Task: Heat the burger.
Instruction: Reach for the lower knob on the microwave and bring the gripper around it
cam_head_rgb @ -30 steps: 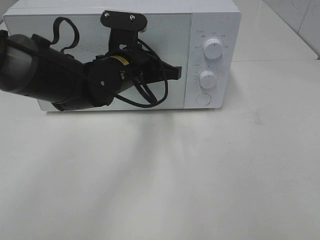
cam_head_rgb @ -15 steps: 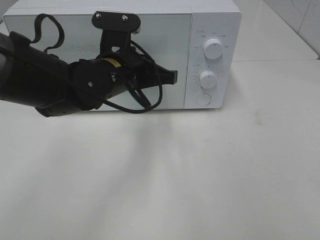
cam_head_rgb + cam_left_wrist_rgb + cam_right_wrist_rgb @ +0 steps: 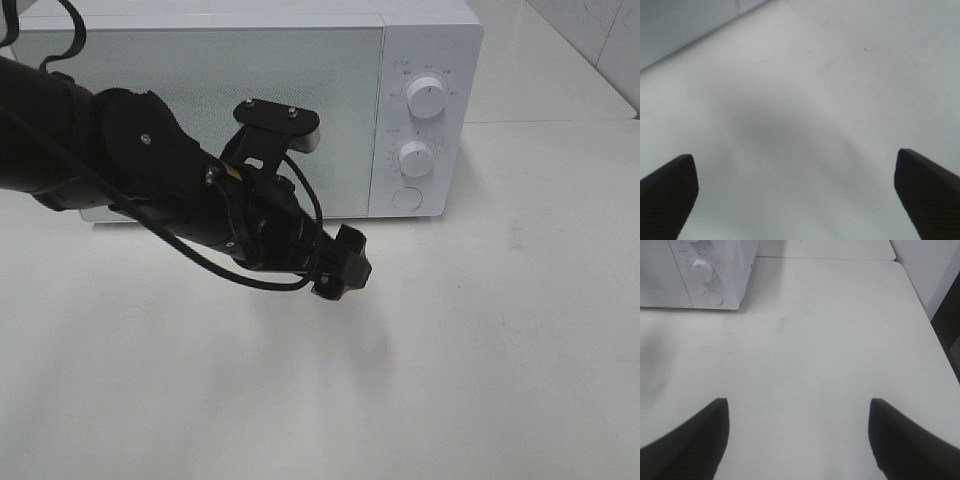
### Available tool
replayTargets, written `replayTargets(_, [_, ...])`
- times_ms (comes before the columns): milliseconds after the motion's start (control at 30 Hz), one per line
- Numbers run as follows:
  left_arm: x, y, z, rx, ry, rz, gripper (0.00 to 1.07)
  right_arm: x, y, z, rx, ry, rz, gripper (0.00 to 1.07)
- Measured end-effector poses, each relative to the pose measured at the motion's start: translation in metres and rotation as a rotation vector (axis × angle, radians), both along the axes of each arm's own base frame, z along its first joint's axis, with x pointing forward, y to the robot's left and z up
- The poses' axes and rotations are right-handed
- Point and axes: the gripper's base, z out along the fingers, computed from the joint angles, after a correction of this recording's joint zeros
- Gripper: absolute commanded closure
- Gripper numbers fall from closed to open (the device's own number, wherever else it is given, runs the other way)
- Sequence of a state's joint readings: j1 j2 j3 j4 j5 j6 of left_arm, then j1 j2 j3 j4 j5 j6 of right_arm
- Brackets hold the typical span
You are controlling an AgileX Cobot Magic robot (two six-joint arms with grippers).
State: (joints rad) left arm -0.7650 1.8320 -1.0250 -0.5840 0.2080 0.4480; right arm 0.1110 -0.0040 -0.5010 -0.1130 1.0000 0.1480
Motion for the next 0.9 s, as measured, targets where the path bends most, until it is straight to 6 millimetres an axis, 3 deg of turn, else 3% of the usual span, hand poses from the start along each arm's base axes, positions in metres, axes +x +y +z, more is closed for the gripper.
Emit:
replayTargets(67, [0.000, 0.003, 0.001, 0.009, 0.019, -0.006, 0.06, 0.000, 0.000, 0.000, 0.000, 0.000, 0.000, 0.32])
replayTargets(133, [0.004, 0.025, 0.009, 0.031, 0.128, 0.005, 0.06, 0.000, 0.000, 0.000, 0.000, 0.000, 0.000, 0.32])
replayTargets(200, [0.005, 0.031, 0.012, 0.032, 0.152, 0.014, 0.06, 0.000, 0.000, 0.000, 0.000, 0.000, 0.000, 0.32])
replayTargets(233, [0.009, 0.047, 0.018, 0.035, 0.208, 0.037, 0.06, 0.000, 0.000, 0.000, 0.000, 0.000, 0.000, 0.32])
replayTargets(333, [0.008, 0.053, 0.020, 0.039, 0.243, 0.042, 0.06, 0.000, 0.000, 0.000, 0.000, 0.000, 0.000, 0.32])
replayTargets(500, [0.010, 0.101, 0.041, 0.068, 0.377, 0.074, 0.06, 0.000, 0.000, 0.000, 0.000, 0.000, 0.000, 0.32])
replayTargets(600, [0.010, 0.107, 0.045, 0.071, 0.385, 0.081, 0.06, 0.000, 0.000, 0.000, 0.000, 0.000, 0.000, 0.32])
replayTargets(667, [0.010, 0.126, 0.055, 0.070, 0.405, 0.112, 0.06, 0.000, 0.000, 0.000, 0.000, 0.000, 0.000, 0.32])
replayTargets(700, [0.010, 0.126, 0.055, 0.070, 0.405, 0.112, 0.06, 0.000, 0.000, 0.000, 0.000, 0.000, 0.000, 0.32])
replayTargets(767, [0.009, 0.151, 0.070, 0.075, 0.396, 0.162, 0.06, 0.000, 0.000, 0.000, 0.000, 0.000, 0.000, 0.32])
replayTargets(900, [0.007, 0.171, 0.082, 0.071, 0.393, 0.213, 0.06, 0.000, 0.000, 0.000, 0.000, 0.000, 0.000, 0.32])
